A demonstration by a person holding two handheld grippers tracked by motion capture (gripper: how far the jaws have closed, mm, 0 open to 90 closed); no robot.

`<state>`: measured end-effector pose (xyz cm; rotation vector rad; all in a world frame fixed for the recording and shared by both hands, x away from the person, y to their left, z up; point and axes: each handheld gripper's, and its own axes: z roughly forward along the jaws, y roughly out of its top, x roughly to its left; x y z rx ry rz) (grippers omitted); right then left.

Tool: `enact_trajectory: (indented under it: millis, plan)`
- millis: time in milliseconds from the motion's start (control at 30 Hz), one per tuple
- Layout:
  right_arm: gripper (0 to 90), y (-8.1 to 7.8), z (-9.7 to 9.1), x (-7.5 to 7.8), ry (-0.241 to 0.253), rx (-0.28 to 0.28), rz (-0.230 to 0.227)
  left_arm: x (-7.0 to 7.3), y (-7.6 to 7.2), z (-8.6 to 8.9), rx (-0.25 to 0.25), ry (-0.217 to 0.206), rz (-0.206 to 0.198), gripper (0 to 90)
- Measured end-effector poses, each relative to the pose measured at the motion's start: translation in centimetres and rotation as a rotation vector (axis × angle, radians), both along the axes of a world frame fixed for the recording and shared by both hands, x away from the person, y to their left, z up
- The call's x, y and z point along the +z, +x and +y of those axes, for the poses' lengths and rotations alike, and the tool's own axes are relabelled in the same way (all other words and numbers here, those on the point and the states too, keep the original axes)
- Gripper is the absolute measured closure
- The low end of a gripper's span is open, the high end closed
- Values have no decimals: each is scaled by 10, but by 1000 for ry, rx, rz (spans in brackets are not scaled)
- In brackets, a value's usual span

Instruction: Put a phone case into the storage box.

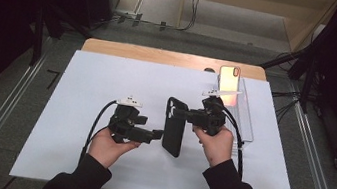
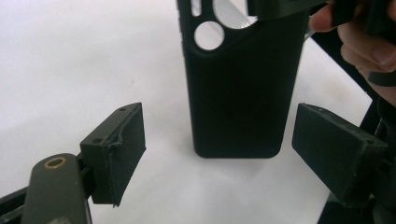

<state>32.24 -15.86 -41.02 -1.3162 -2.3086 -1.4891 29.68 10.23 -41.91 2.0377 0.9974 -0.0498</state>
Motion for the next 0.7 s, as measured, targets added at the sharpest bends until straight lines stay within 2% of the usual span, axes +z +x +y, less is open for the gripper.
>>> enact_trajectory:
  millis: [67, 167, 333, 433, 500, 667, 700]
  plan:
    - [782, -2, -1, 0, -8, 7, -10, 3, 2, 2, -34, -23, 11, 176]
    - [782, -5, -3, 0, -4, 6, -13, 8, 6, 4, -54, -27, -3, 233]
    - [781, -9, -7, 0, -2, 27, -47, 14, 13, 7, -87, -4, -13, 254]
    - [781, -12, -9, 1, 5, 47, -58, 15, 19, 9, -111, -23, 22, 276]
    - [781, -13, -10, 2, 1, 61, -65, 15, 23, 12, -132, -46, 28, 282]
    - [781, -16, -10, 4, 10, 110, -96, 18, 25, 11, -208, -27, -26, 297]
    - [781, -16, -10, 4, 14, 127, -98, 18, 26, 11, -229, -28, -24, 297]
